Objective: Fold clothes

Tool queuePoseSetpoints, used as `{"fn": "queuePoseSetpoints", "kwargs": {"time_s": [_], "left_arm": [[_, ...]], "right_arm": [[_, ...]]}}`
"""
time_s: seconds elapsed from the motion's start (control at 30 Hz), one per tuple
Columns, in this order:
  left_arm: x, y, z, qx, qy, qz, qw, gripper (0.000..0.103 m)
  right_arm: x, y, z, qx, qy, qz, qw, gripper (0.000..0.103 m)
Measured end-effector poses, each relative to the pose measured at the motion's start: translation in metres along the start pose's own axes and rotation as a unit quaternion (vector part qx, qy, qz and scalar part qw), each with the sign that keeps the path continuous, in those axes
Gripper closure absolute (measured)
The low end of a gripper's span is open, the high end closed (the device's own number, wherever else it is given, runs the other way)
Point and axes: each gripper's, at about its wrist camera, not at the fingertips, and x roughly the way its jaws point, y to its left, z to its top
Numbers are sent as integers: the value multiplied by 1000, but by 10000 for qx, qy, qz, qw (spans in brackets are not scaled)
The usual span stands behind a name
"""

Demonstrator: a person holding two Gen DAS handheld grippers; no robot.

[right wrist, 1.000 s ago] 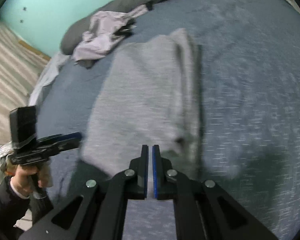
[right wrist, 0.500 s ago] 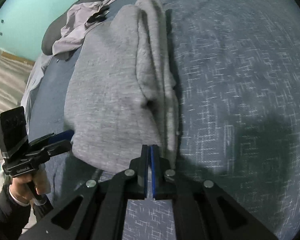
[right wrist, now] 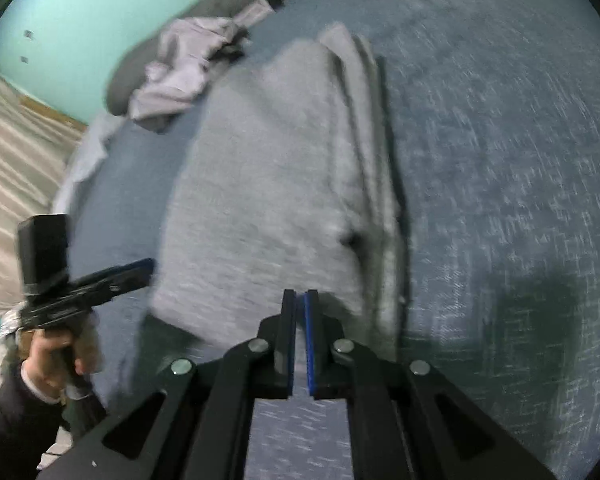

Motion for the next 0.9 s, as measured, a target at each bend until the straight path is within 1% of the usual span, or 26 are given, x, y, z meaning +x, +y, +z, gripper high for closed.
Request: {"fn": "queuePoseSetpoints", "kwargs": {"time_s": [0.1,0.17,0.23,0.3,0.37,0.4,0.47,0.5,0.53,0.6,0.7,0.77,0.83,0.87,0.9], "left_arm": [[2,0,-2,-7,-5,-18,10000,67],[2,0,-3,1,-18,-29,10000,67],[2,0,-3,-6,-26,-32,10000,66],[1,0,-3,-40,-54,-51,10000,66],[0,1,-4,-64,-72,-64,9999,66],[0,1,-4,-68,-72,-64,9999,66],[1,1,-4,-49,-68,-63,9999,66],[1,0,-4,-39,-66,-62,10000,66],[2,0,-3,-11,-60,-62,10000,66],[3,1,-2,-7,-61,-85,9999,66],[3,2,-3,-25,-78,-130,9999,66],[2,2,-4,-4,-89,-144,9999,66],[2,3,-6,-15,-96,-181,9998,65],[2,4,-6,-14,-94,-195,9998,65],[2,5,-7,-10,-92,-206,9997,64]], "right_arm": [[4,-10,2,265,-49,-160,9995,100],[-7,-7,10,304,-322,2,9990,99],[-13,5,23,169,-541,160,9983,99],[-13,18,44,23,-631,240,9977,99],[-8,28,67,-88,-621,313,9975,99],[-8,29,79,-146,-606,303,9976,99],[-1,38,105,-235,-624,132,9977,99],[1,40,112,-263,-725,117,9970,99],[5,40,123,-267,-762,194,9965,99],[15,38,139,-246,-597,239,9976,99],[43,42,160,-254,-362,-95,9990,99],[61,33,171,-58,-229,-412,9989,99],[71,21,176,202,-177,-671,9974,99],[70,15,176,292,-228,-706,9968,99],[64,13,174,329,-278,-649,9970,99]]}}
